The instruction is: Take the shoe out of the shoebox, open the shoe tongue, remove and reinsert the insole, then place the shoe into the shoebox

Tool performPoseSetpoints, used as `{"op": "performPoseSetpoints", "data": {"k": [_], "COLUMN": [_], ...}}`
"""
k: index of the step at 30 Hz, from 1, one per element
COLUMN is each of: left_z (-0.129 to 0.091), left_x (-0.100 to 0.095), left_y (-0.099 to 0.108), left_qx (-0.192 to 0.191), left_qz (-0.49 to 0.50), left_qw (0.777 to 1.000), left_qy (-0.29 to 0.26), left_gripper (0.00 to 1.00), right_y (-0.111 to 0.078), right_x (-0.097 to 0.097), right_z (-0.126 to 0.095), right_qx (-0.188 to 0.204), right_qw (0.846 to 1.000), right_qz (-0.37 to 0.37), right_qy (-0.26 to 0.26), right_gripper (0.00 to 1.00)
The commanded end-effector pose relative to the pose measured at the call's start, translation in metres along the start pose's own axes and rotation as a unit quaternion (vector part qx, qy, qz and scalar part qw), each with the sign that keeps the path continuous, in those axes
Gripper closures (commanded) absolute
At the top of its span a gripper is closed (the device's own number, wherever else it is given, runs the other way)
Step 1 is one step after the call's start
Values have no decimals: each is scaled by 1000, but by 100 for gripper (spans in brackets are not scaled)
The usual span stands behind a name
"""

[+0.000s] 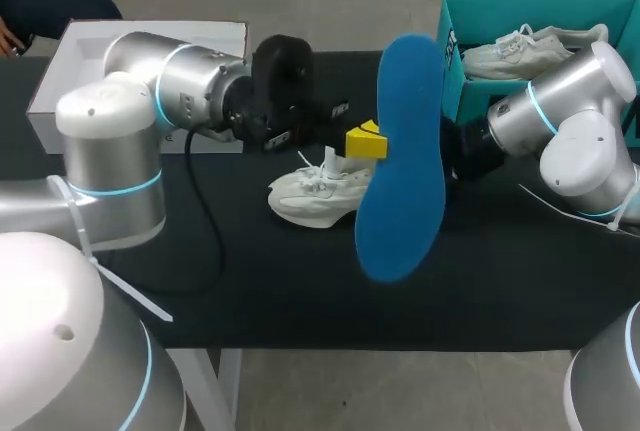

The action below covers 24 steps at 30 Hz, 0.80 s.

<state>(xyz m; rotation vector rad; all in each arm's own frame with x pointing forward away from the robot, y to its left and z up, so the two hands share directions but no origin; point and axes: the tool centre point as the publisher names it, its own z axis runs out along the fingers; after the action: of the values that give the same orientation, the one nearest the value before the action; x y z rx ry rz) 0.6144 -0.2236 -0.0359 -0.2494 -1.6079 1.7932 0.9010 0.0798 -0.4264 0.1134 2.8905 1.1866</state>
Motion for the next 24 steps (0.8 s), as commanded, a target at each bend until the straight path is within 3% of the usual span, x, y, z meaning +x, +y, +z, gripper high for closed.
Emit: {"op": "performPoseSetpoints", "data": {"k": [1, 24], "left_z": [0, -1], "left_x": [-1, 3], "left_y": [5, 6], "left_qx": [0, 7], "left_qz": [-6, 0], "left_qw": [1000, 1000], "left_qy": [3, -11], "left_gripper": [100, 100], "right_y": [-2, -2], "right_x": [-1, -1], "right_z": [4, 4], "right_qx": [1, 1], "right_qw": [1000, 1000], "right_qz": [-1, -1], "right_qy": [0, 0], "right_gripper": [100, 100]}}
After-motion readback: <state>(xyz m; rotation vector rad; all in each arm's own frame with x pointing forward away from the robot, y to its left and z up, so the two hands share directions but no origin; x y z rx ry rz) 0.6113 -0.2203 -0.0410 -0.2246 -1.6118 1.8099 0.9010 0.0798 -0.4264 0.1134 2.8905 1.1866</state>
